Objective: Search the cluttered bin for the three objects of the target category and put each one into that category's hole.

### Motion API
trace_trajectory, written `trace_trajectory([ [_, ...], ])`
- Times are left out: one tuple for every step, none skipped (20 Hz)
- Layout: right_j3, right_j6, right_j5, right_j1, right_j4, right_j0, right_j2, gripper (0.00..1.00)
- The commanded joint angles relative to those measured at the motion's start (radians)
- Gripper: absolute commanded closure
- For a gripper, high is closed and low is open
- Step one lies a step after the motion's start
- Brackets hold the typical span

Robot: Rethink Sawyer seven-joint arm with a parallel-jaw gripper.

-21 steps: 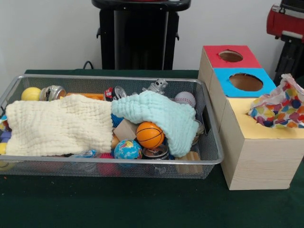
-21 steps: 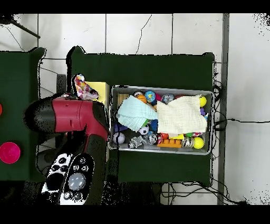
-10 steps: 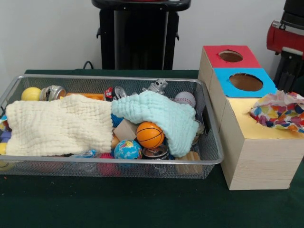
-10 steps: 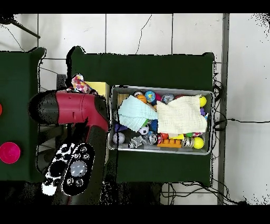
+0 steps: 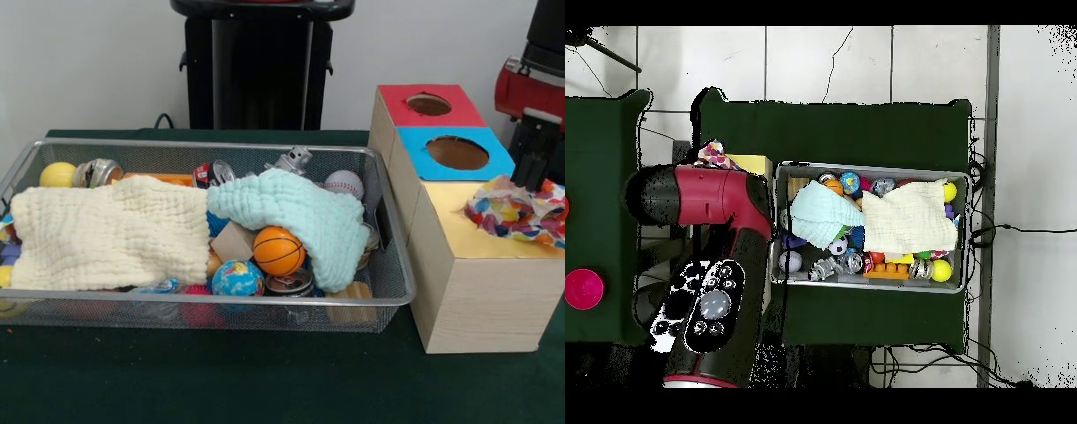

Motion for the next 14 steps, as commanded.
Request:
trace_trajectory([
  [0.031,0.208,-0.008,0.063,0.026,-0.031,0.041,1.00],
  [0.038,0.197,-0.018,0.061,0.024,-0.036,0.045,1.00],
  [0.045,0.186,-0.029,0.059,0.022,-0.041,0.050,1.00],
  [0.052,0.176,-0.038,0.057,0.021,-0.048,0.056,1.00],
  [0.056,0.168,-0.046,0.056,0.021,-0.053,0.062,1.00],
  [0.061,0.160,-0.054,0.055,0.021,-0.058,0.068,1.00],
  [0.071,0.162,-0.067,0.056,0.025,-0.059,0.077,1.00],
  [0.071,0.170,-0.071,0.061,0.024,-0.052,0.073,1.00],
  [0.068,0.184,-0.068,0.063,0.026,-0.044,0.066,1.00],
  [0.068,0.191,-0.072,0.066,0.025,-0.038,0.061,1.00],
  [0.070,0.196,-0.080,0.069,0.024,-0.035,0.059,1.00],
  [0.072,0.195,-0.087,0.070,0.022,-0.034,0.058,1.00],
  [0.077,0.191,-0.097,0.070,0.020,-0.036,0.060,1.00],
  [0.081,0.184,-0.106,0.072,0.017,-0.039,0.063,1.00],
])
